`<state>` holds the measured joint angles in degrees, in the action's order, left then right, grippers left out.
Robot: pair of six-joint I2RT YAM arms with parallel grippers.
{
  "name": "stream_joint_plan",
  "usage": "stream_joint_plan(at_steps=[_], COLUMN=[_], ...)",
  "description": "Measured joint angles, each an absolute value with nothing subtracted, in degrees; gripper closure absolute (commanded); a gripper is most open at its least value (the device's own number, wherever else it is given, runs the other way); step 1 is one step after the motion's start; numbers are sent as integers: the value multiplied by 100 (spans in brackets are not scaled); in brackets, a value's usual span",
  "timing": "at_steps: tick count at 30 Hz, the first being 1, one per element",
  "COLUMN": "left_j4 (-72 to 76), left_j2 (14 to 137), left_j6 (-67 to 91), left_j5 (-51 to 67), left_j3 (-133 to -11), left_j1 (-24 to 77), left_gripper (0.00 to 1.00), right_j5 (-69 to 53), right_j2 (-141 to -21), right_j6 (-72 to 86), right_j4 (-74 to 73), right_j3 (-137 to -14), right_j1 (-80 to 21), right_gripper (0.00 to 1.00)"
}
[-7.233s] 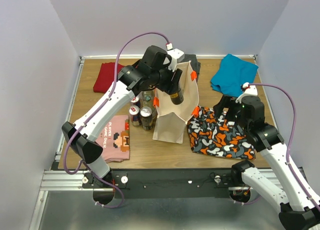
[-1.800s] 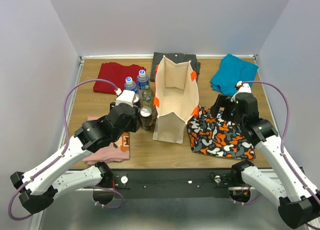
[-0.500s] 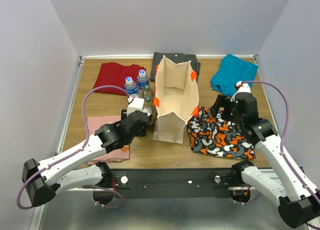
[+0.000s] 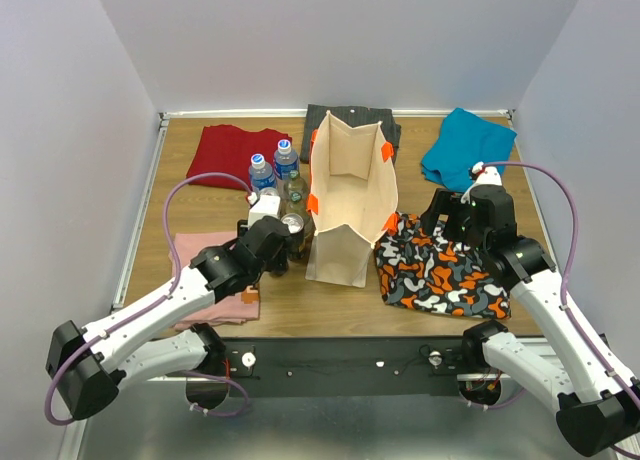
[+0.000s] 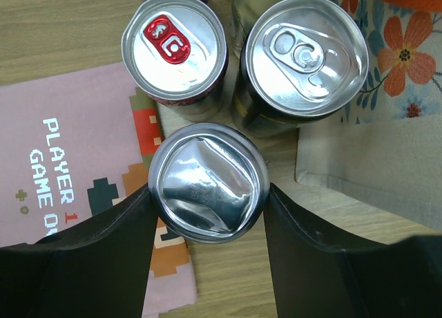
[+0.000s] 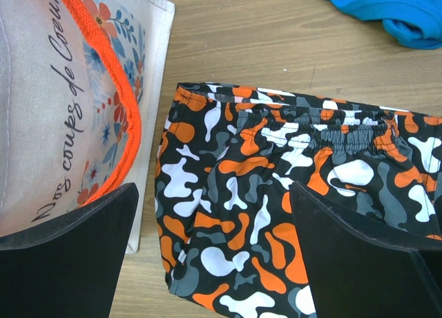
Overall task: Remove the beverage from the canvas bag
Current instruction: Place the drink at the center of the board.
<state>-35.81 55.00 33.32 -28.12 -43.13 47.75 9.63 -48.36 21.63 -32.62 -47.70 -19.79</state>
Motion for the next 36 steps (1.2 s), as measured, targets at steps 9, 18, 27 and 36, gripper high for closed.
stream_joint_plan(at_steps=[9, 18, 27, 36], left_j4=[-3439, -3439, -3444, -3343], left_j2=[5640, 5638, 5638, 5638], left_j6=[3286, 3286, 3286, 3275], left_j5=[-2757, -2735, -2738, -2742], left_j3=[-4327, -4327, -4327, -4383], left_j1=[4762, 4724, 4724, 4709], left_gripper=[78, 42, 30, 25], right_j5=[961, 961, 961, 961], right_j2=[-4842, -4875, -4875, -4875], right_j6=[2163, 2163, 2163, 2163], right_j4=[-3262, -3260, -3262, -3262], right_j3=[-4770, -4770, -4770, -4770], right_j1=[-1979, -1979, -1977, -1977], right_gripper=[1, 1, 1, 1])
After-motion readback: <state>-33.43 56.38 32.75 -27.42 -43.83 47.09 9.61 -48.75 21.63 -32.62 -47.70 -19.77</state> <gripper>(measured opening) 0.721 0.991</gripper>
